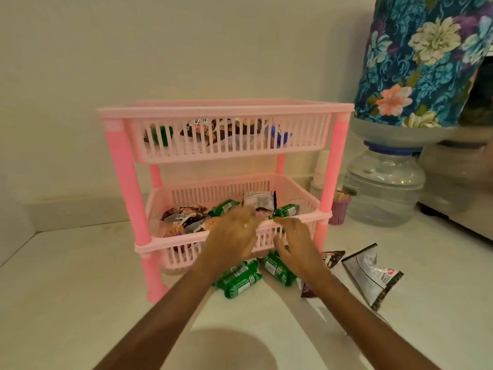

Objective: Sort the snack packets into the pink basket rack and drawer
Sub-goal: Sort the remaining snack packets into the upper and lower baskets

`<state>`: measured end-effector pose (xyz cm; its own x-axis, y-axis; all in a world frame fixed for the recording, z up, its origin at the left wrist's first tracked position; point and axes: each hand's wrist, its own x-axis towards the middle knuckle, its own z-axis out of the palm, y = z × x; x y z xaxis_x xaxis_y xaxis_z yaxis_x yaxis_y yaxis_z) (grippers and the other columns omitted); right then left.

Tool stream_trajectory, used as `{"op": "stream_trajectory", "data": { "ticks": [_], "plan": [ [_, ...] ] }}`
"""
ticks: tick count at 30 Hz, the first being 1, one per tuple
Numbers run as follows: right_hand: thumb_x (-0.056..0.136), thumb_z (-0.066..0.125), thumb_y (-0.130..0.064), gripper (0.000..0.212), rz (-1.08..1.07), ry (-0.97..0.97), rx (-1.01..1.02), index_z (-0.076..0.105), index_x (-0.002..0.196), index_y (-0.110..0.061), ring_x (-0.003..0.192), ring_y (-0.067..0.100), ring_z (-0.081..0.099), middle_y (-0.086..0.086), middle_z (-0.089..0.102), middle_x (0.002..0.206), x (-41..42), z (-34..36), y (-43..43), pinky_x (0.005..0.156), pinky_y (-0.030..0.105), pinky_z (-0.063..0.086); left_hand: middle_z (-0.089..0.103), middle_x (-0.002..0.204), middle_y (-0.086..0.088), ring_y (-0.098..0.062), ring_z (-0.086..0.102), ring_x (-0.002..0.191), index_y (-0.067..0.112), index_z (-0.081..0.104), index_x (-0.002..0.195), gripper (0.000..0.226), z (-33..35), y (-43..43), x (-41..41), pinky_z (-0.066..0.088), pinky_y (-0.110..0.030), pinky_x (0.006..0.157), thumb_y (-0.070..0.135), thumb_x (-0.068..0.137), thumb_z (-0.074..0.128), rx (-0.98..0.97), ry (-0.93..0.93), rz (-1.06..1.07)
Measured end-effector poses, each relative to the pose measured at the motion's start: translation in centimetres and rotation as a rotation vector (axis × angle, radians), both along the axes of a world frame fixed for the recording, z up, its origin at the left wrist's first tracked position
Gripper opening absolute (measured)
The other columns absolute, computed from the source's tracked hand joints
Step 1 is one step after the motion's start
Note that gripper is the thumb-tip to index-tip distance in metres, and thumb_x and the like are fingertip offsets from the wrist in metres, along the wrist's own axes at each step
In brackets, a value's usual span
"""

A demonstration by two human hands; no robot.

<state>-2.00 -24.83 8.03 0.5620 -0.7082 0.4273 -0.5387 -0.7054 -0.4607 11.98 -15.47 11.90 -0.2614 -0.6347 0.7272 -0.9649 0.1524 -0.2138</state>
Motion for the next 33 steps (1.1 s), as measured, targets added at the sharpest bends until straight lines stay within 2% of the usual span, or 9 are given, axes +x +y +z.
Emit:
{"op": "stream_trajectory", "data": {
  "ticks": [2, 4, 6, 8, 10, 12, 16, 20, 33],
  "plan": [
    [0.091, 0.051, -0.02, 0.037, -0.005, 0.088, 0.035, 0.051, 0.126, -0.01, 0.119, 0.025, 0.047, 0.013, 0.054, 0.128, 0.1, -2.3, 0.2, 0.101, 0.035, 0.04, 0.07, 0.073, -0.002, -0.014, 0.066, 0.064, 0.014, 0.073, 0.084, 0.028, -3.3, 0.6, 0.3, 0.057, -0.023, 0.054, 0.013, 0.058, 0.082, 0.206, -0.109, -0.064],
    [0.09, 0.051, -0.022, 0.036, -0.047, 0.198, 0.082, 0.053, 0.125, -0.012, 0.119, 0.025, 0.047, 0.011, 0.052, 0.129, 0.2, -4.1, 0.0, 0.101, 0.036, 0.042, 0.071, 0.074, 0.007, -0.008, 0.066, 0.067, 0.023, 0.074, 0.082, 0.019, -6.0, 1.1, 0.5, 0.056, -0.02, 0.059, 0.024, 0.064, 0.079, 0.376, -0.154, -0.021],
    [0.092, 0.047, -0.026, 0.037, -0.117, 0.328, 0.124, 0.05, 0.126, -0.013, 0.123, 0.025, 0.042, 0.01, 0.046, 0.135, 0.1, -5.3, -0.4, 0.103, 0.036, 0.04, 0.07, 0.105, 0.0, -0.016, 0.064, 0.1, 0.021, 0.068, 0.108, 0.027, -8.3, 1.1, 0.7, 0.053, -0.029, 0.088, 0.027, 0.083, 0.061, 0.498, -0.091, 0.096],
    [0.092, 0.045, -0.03, 0.041, -0.155, 0.402, 0.138, 0.045, 0.13, -0.014, 0.127, 0.024, 0.037, 0.009, 0.04, 0.14, 0.2, -6.1, -1.1, 0.106, 0.035, 0.037, 0.041, 0.145, -0.007, -0.023, 0.035, 0.136, 0.014, 0.038, 0.14, 0.049, -10.3, 0.7, 1.1, 0.025, -0.038, 0.116, 0.03, 0.094, 0.042, 0.663, 0.071, 0.251],
    [0.091, 0.047, -0.036, 0.049, -0.174, 0.46, 0.156, 0.039, 0.134, -0.014, 0.131, 0.026, 0.032, 0.009, 0.034, 0.143, 0.4, -6.5, -1.8, 0.109, 0.038, 0.033, 0.015, 0.157, -0.006, -0.024, 0.01, 0.146, 0.012, 0.015, 0.148, 0.063, -11.3, 0.4, 1.4, 0.006, -0.041, 0.121, 0.036, 0.095, 0.038, 0.752, 0.146, 0.373],
    [0.088, 0.05, -0.043, 0.059, -0.186, 0.526, 0.181, 0.033, 0.138, -0.017, 0.134, 0.029, 0.027, 0.011, 0.03, 0.145, 0.8, -6.6, -2.4, 0.113, 0.041, 0.029, 0.006, 0.159, -0.007, -0.028, -0.001, 0.147, 0.013, 0.008, 0.149, 0.069, -12.0, -0.2, 1.6, 0.002, -0.047, 0.12, 0.041, 0.094, 0.038, 0.769, 0.163, 0.437],
    [0.081, 0.054, -0.054, 0.073, -0.215, 0.643, 0.229, 0.023, 0.142, -0.03, 0.138, 0.039, 0.014, 0.02, 0.014, 0.151, 1.7, -6.6, -3.3, 0.115, 0.048, 0.019, 0.015, 0.155, -0.004, -0.03, 0.008, 0.144, 0.022, 0.024, 0.144, 0.064, -12.4, -1.2, 1.8, 0.016, -0.057, 0.114, 0.045, 0.088, 0.045, 0.811, 0.255, 0.5],
    [0.076, 0.055, -0.06, 0.077, -0.231, 0.688, 0.232, 0.026, 0.142, -0.032, 0.132, 0.036, 0.027, 0.017, 0.026, 0.145, 2.0, -6.4, -3.9, 0.11, 0.046, 0.026, 0.029, 0.146, -0.003, -0.027, 0.026, 0.134, 0.028, 0.037, 0.135, 0.061, -12.6, -1.9, 1.9, 0.037, -0.047, 0.104, 0.05, 0.08, 0.051, 0.829, 0.349, 0.502],
    [0.069, 0.061, -0.06, 0.075, -0.232, 0.619, 0.374, 0.042, 0.132, -0.024, 0.131, 0.034, 0.027, 0.015, 0.038, 0.133, 1.3, -6.5, -1.7, 0.11, 0.042, 0.031, 0.027, 0.147, -0.004, -0.025, 0.034, 0.127, 0.025, 0.044, 0.131, 0.059, -12.7, -1.6, 0.6, 0.045, -0.037, 0.102, 0.052, 0.079, 0.056, 0.775, 0.463, 0.543]
  ]
}}
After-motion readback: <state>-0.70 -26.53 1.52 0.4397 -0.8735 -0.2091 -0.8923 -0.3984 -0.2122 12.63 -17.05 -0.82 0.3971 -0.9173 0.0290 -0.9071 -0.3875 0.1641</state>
